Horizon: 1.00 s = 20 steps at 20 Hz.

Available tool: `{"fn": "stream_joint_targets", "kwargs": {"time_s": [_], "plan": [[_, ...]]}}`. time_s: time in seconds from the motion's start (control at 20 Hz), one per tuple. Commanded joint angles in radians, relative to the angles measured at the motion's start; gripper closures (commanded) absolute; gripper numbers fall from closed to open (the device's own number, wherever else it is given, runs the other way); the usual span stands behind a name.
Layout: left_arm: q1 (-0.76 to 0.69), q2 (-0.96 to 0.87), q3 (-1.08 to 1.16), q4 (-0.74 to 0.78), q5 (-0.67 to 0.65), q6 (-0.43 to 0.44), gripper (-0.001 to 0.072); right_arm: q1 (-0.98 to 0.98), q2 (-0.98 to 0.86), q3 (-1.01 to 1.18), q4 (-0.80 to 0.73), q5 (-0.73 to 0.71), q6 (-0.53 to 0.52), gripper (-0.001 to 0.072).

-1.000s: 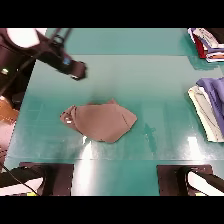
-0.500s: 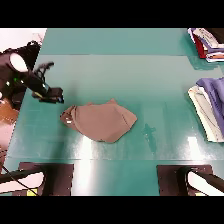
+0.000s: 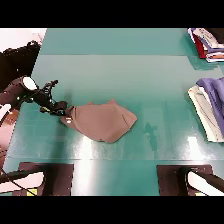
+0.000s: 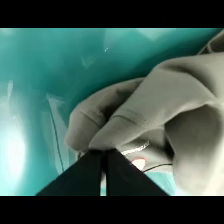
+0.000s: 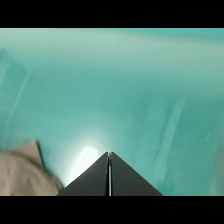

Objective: Fold the shirts.

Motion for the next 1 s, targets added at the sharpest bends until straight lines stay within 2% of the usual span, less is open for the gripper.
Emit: {"fn": "stream_joint_targets", "kwargs": {"time_s": [0.0, 0.1, 0.15, 0.2, 0.25, 0.45, 0.65, 0.85, 0.9, 0.95], "plan": [[0.001, 0.024, 0.037, -0.003, 0.028, 0.006, 0.0682, 0.004, 0.000, -0.172, 0.002, 0.041, 0.000, 0.0697], [0.001, 0.058, 0.089, -0.004, 0.035, 0.021, 0.0682, 0.038, 0.000, -0.333, 0.002, 0.037, 0.000, 0.0695], [0.001, 0.075, 0.111, -0.004, 0.037, 0.020, 0.0682, 0.072, -0.001, -0.427, 0.003, 0.024, 0.000, 0.0608], [0.001, 0.087, 0.131, -0.004, 0.038, 0.020, 0.0682, 0.113, -0.001, -0.520, 0.003, -0.007, 0.000, 0.0376], [0.001, 0.096, 0.143, -0.005, 0.037, 0.020, 0.0682, 0.167, -0.001, -0.621, 0.013, -0.057, 0.000, 0.0251], [0.001, 0.102, 0.145, -0.005, 0.030, 0.020, 0.0682, 0.361, -0.102, -0.880, 0.225, -0.266, -0.064, 0.0252], [0.001, 0.102, 0.145, -0.004, 0.027, 0.020, 0.0681, 0.502, -0.260, -0.891, 0.369, -0.431, -0.127, 0.0252], [0.001, 0.102, 0.144, -0.004, 0.026, 0.020, 0.0681, 0.562, -0.385, -0.795, 0.376, -0.411, -0.129, 0.0262], [0.001, 0.102, 0.144, -0.004, 0.026, 0.020, 0.0682, 0.568, -0.404, -0.772, 0.375, -0.390, -0.134, 0.0285], [0.001, 0.102, 0.144, -0.004, 0.024, 0.020, 0.0682, 0.573, -0.413, -0.756, 0.374, -0.380, -0.144, 0.0437]]}}
